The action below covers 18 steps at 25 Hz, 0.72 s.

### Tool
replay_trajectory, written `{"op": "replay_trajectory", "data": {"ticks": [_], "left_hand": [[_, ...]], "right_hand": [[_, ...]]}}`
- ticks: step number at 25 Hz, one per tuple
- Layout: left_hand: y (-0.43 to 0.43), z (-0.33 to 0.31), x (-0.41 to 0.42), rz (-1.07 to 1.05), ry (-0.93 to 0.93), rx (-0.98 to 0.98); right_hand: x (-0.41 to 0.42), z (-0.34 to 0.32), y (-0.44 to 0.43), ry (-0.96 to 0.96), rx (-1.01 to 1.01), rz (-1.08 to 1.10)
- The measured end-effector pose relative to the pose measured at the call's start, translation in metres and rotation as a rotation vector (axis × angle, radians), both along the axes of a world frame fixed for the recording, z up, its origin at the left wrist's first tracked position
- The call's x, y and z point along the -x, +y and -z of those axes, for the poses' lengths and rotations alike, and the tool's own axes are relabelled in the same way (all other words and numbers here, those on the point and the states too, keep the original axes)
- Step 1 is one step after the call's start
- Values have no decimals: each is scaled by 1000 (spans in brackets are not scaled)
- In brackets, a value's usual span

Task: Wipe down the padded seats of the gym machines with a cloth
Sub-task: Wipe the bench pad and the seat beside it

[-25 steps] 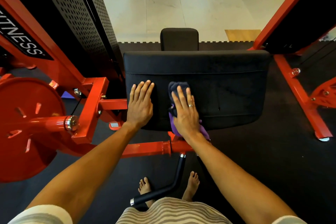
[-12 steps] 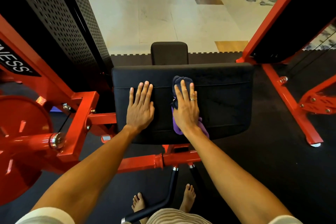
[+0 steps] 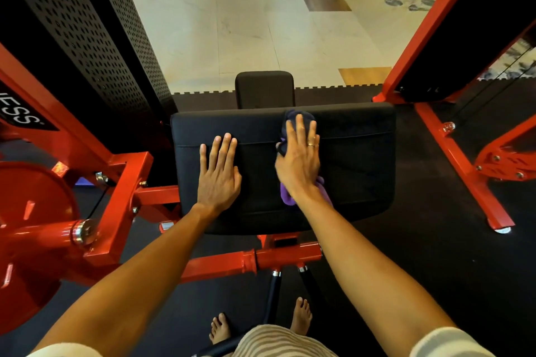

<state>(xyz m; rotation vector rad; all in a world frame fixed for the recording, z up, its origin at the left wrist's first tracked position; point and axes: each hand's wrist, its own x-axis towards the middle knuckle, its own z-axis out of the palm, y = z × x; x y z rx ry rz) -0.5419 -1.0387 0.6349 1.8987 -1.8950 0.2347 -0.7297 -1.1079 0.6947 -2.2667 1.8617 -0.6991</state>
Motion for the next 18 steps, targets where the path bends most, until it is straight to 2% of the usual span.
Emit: {"op": "replay_trajectory", "data": {"ticks": [2, 5, 8, 11, 13, 16, 18], "left_hand": [[-6, -5, 5, 19, 3, 2], [-27, -18, 16, 84, 16, -1], [-39, -21, 22, 75, 1, -6], [-40, -16, 25, 45, -46, 13], [-42, -16, 28, 42, -44, 30], [-47, -21, 36, 39, -23, 42], [-54, -24, 41, 76, -23, 33]], "right_hand": [[-6, 9, 11, 79, 75, -95], [28, 29, 30, 155, 111, -217], [78, 33, 20, 194, 93, -165], [76, 13, -13, 10, 45, 17], [46, -4, -26, -95, 9, 54], [11, -4, -18, -18, 52, -111], [18, 10, 1, 43, 93, -227]]}}
